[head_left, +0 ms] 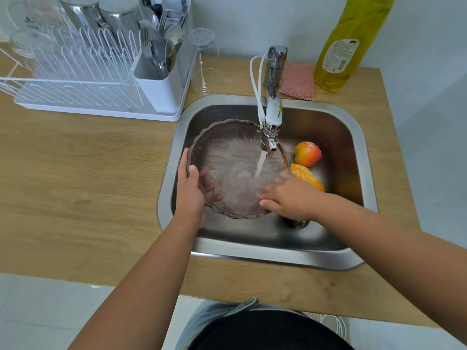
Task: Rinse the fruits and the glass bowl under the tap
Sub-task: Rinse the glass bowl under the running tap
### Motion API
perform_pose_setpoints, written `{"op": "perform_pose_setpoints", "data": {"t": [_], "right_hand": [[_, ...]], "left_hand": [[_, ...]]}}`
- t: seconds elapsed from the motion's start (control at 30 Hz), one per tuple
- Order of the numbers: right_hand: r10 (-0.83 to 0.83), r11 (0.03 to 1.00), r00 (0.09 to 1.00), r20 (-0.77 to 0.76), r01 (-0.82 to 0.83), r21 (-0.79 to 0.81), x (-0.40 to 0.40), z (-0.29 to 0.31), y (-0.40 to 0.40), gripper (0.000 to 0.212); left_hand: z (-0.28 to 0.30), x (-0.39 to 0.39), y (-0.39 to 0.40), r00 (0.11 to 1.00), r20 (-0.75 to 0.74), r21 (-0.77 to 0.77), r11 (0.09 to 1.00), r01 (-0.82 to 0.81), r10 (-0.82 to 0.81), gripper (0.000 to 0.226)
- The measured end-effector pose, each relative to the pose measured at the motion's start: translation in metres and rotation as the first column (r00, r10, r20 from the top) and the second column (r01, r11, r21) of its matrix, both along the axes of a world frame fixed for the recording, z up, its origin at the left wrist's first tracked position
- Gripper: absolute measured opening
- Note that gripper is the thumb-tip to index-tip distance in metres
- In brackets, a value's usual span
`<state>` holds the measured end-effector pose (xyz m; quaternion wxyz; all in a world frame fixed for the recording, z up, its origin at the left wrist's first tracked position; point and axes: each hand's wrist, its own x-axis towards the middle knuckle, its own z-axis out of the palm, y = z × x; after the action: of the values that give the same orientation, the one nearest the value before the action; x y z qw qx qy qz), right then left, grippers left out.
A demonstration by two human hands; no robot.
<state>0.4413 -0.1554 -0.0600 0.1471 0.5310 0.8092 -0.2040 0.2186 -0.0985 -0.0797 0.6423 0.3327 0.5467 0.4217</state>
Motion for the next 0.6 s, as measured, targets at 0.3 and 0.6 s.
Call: {"op": "perform_pose_setpoints", "data": {"t": [0.3, 0.6], "right_hand": [[-0.181, 0.978, 0.939, 0.293, 0.139, 0.156, 0.016, -0.017, 0.040, 0.062], [-0.296, 0.944, 0.927, -0.230, 0.247, -0.220, -0.058, -0.014, -0.006, 0.046]], "left_hand": [[0.008, -0.007, 0.000, 0.999, -0.051, 0.148, 0.989, 0.006, 0.001, 0.039], [0.012, -0.003, 0.005, 0.996, -0.086, 0.158, 0.987, -0.012, 0.026, 0.038]]}}
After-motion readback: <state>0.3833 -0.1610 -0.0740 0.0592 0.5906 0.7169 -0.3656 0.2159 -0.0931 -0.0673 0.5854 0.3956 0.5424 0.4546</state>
